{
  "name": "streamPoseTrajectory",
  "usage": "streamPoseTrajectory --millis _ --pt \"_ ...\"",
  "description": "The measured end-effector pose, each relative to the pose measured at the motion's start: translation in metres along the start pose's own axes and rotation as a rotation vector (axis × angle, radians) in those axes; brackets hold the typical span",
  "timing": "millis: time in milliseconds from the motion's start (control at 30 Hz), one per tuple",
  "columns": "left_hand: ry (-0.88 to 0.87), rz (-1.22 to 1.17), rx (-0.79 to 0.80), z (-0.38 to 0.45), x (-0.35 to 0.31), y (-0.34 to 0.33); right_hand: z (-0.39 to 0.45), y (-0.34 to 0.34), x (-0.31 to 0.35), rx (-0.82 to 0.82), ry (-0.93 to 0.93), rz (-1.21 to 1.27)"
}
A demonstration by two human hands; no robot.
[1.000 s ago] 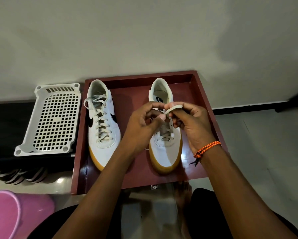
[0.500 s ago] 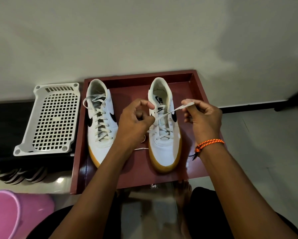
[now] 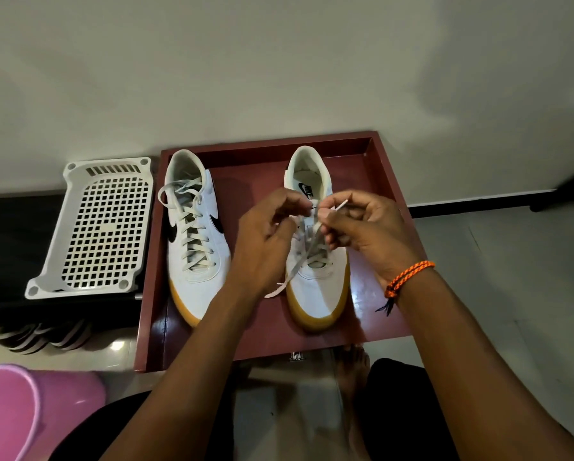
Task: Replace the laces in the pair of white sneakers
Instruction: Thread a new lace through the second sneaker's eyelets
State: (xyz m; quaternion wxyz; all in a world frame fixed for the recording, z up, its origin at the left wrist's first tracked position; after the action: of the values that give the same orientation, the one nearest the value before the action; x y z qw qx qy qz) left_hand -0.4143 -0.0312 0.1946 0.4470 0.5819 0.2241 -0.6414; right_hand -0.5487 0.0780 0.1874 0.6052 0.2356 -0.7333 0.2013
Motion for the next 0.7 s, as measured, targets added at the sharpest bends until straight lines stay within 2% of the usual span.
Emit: streamPoseTrajectory --millis 100,200,367,500,700 --pt "0.134 -0.240 0.087 -0.005 -0.003 -0.017 -0.003 -0.006 0.001 0.033 0.041 -0.028" --pt "0.269 -0.299 0.112 -0.009 0.007 -0.025 -0.003 -0.002 0.001 0.004 0.045 -0.017" --pt "0.180 -0.135 0.064 -0.002 0.017 -0.022 -0.002 0.000 0.000 0.044 0.033 -0.042" --pt "0.102 0.086 -0.021 -0.001 0.024 -0.020 0.001 0.007 0.000 -0.084 0.209 -0.334" --pt "0.140 0.143 -0.079 0.000 0.023 -0.020 0.004 0.008 -0.001 -0.105 0.279 -0.430"
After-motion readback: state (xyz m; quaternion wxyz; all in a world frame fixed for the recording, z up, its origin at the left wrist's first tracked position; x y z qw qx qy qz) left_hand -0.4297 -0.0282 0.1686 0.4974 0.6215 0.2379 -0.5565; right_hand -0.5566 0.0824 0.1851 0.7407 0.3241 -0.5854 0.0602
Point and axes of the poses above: each hand's wrist, its own z-axis towards the middle knuckle, its own y-axis out of the back of the hand, x = y × z, the point moved 6 cm from there along z, towards the middle knuckle, and after that the axes turned 13 degrees about -x, right-handed, at the moved point
